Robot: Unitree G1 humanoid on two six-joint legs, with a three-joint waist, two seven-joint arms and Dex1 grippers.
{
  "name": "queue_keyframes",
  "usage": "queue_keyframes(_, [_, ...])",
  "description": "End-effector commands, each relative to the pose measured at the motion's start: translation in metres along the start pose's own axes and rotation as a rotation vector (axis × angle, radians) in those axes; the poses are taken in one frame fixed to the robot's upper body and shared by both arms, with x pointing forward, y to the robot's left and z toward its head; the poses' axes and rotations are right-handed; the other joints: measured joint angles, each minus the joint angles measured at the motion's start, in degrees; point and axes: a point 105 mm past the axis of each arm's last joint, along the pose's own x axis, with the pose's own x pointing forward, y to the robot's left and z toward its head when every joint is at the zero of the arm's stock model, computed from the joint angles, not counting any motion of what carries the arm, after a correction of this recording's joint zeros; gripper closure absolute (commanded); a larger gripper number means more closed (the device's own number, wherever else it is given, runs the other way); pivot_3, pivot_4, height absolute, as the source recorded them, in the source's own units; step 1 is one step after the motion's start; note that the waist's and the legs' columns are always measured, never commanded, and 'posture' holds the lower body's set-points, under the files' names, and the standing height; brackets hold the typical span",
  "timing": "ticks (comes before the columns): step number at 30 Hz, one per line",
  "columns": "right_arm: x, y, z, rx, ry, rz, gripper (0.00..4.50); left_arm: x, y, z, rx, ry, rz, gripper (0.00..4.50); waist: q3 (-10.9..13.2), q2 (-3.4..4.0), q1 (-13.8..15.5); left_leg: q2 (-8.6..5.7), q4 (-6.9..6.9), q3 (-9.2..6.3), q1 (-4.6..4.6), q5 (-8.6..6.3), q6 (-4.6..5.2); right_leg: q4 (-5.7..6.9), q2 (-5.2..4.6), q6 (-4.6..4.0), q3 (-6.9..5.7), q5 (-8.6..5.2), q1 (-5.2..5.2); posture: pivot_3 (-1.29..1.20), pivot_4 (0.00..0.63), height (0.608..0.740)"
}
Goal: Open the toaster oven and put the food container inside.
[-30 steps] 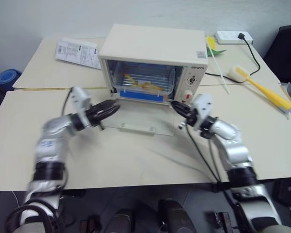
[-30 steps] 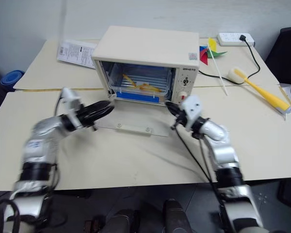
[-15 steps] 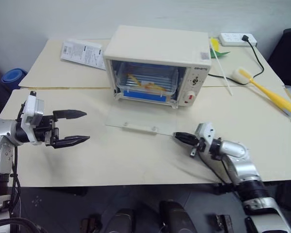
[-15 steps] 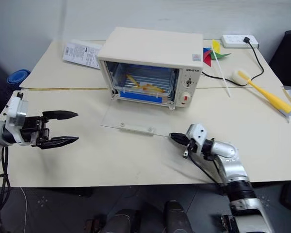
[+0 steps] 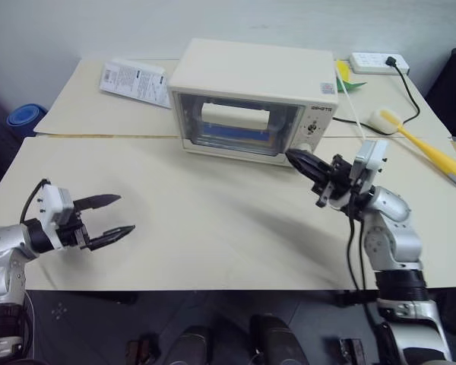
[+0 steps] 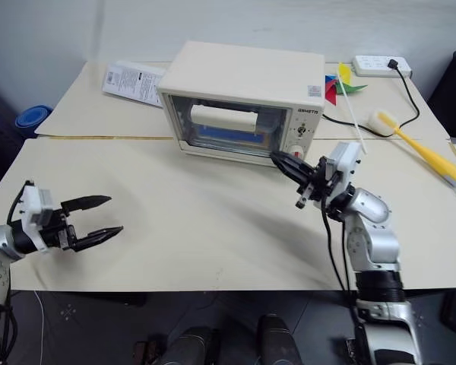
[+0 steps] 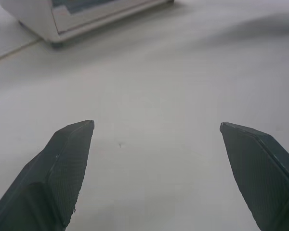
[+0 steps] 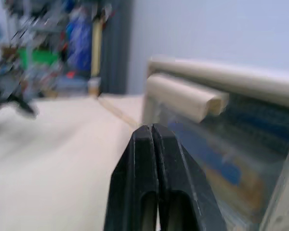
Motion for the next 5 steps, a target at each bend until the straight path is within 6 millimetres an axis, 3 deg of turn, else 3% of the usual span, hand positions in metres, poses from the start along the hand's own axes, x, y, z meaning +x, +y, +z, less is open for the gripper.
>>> queue_keyframes(1, [-0.021,0.022,-0.015,-0.046,0.133,0.134,3.22,0.0,-0.008,0.008,0.061,-0.016,0.029,0.0,0.0,0.0,0.2,0.0,0.0,0.0,0.0,0.0,0.01,0.0,-0.01,0.0,0.01,0.0,0.02,0.0,0.15,0.74])
queue_keyframes(5, [-0.044,0.023,-0.029,-0.041,0.196,0.112,1.88,0.003,-0.024,0.008,0.046,-0.031,0.049,0.0,0.0,0.0,0.0,0.0,0.04,0.1,0.03,-0.01,0.02,0.02,0.0,0.0,0.1,0.0,0.03,0.0,0.15,0.74])
